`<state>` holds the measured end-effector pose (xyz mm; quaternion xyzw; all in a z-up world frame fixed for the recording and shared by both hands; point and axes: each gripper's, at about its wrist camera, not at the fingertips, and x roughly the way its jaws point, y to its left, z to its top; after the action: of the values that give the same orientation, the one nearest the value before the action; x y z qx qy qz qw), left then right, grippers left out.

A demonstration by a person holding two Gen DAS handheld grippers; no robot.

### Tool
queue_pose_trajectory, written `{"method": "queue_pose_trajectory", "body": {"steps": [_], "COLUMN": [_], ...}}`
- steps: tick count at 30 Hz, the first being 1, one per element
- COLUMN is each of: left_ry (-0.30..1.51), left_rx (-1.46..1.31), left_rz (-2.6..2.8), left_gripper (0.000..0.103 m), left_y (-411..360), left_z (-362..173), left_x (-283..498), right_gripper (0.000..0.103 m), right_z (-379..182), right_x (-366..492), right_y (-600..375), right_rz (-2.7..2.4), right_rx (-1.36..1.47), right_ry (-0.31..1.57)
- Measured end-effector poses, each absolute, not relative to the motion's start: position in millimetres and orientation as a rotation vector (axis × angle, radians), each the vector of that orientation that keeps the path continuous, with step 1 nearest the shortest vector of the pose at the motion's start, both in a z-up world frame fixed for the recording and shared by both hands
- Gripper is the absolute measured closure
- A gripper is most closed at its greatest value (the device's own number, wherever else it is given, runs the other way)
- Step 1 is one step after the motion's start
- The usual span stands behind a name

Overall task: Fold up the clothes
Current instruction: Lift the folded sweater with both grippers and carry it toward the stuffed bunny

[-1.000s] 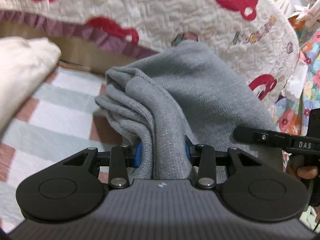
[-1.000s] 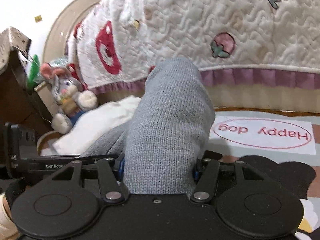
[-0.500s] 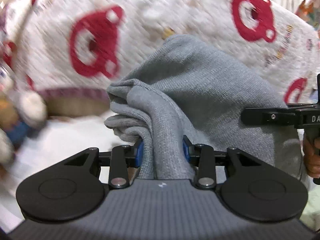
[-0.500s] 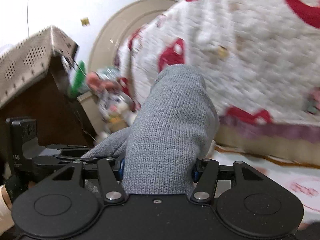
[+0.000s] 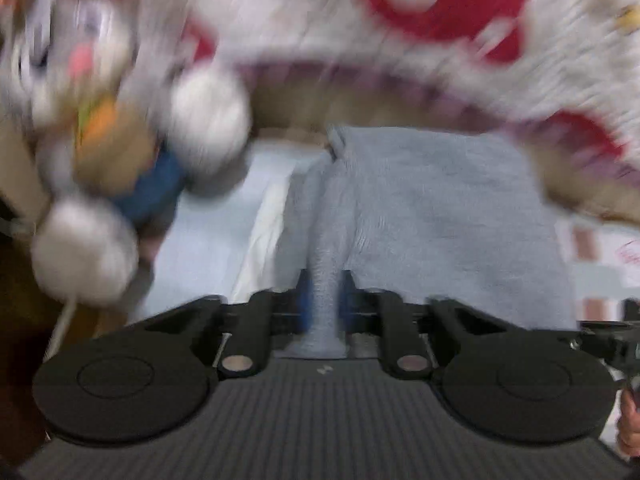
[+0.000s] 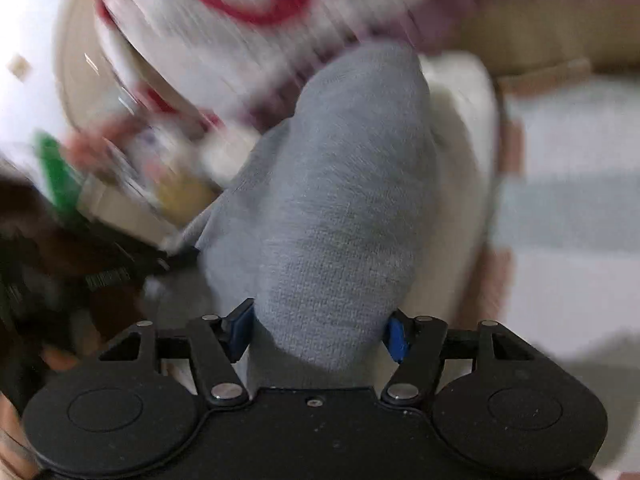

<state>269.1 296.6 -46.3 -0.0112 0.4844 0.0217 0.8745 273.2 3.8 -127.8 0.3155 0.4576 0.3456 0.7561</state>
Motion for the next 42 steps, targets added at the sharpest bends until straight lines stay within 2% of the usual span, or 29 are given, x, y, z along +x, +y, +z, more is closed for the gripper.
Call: {"method": "queue_pose_trajectory", "body": {"steps": [9, 13, 15, 18, 20, 21, 22, 24, 25, 26, 27, 29, 33, 34, 38, 40, 42], "left_ry": [0.899, 0.857, 0.871, 0.886, 0.886, 0.881, 0.875, 0.912, 0.923, 0.923, 0.915, 0.89, 0.882, 0.899, 0.947, 0.915, 0.882], "left_rx": [-0.017, -0.055, -0.127, -0.13, -0.105, -0.149, -0.207, -0.371, -0.412, -0.393, -0.34, -0.213, -0.011, 0.015, -0.012, -0.078, -0.127], "left_rz": [0.007, -0.004, -0.035, -0.044, -0.01, 0.001, 0.008, -0.049, -0.058, -0.042, -0.033, -0.033, -0.013, 0.003, 0.107, 0.136, 0.157], "left_gripper": [0.088, 0.074, 0.074, 0.057, 0.033, 0.031, 0.031, 0.067, 0.077, 0.079, 0.079, 0.08, 0.079, 0.079, 0.075, 0.071, 0.07], "left_y": [295.8, 301.6, 310.7, 317.3, 319.7, 324.9, 331.0, 346.8, 352.4, 354.6, 352.6, 344.0, 319.6, 315.8, 320.9, 331.6, 343.3], "left_z": [-55.3, -54.3, -57.7, -62.3, -69.3, -73.9, -78.5, -85.0, -82.4, -73.5, -62.5, -40.1, -29.1, -36.0, -78.7, -85.8, -86.8], "left_x": [243.5, 225.4, 215.8, 202.8, 195.9, 193.8, 192.2, 198.2, 202.4, 207.2, 211.7, 219.3, 228.8, 231.1, 225.5, 217.1, 209.8], "right_gripper": [0.029, 0.029, 0.029, 0.029, 0.029, 0.028, 0.029, 0.034, 0.04, 0.056, 0.062, 0.065, 0.068, 0.072, 0.074, 0.074, 0.069], "right_z": [-150.4, -151.3, -150.5, -151.8, -157.9, -161.3, -165.3, -166.9, -164.1, -159.4, -154.8, -145.1, -128.3, -132.5, -160.1, -163.9, -151.8], "right_x": [240.5, 225.2, 223.4, 227.1, 228.8, 229.5, 229.5, 232.4, 236.4, 239.9, 241.8, 242.8, 230.0, 224.9, 206.3, 200.0, 189.2], "right_y": [-15.5, -8.0, -6.9, -3.1, 1.7, 4.4, 9.4, 22.7, 27.3, 27.5, 25.6, 25.4, 44.6, 51.1, 62.1, 64.2, 66.6], "right_rz": [0.851, 0.869, 0.864, 0.862, 0.861, 0.86, 0.861, 0.843, 0.825, 0.836, 0.873, 0.931, 0.973, 0.961, 0.921, 0.942, 1.003], "right_rx": [0.766, 0.722, 0.726, 0.727, 0.75, 0.765, 0.789, 0.835, 0.87, 0.951, 1.058, 1.211, 1.194, 1.148, 1.01, 0.902, 0.694], "right_ry": [1.008, 0.991, 0.977, 0.988, 1.009, 1.019, 1.034, 1.107, 1.153, 1.178, 1.182, 1.18, 1.165, 1.17, 1.209, 1.226, 1.195]}}
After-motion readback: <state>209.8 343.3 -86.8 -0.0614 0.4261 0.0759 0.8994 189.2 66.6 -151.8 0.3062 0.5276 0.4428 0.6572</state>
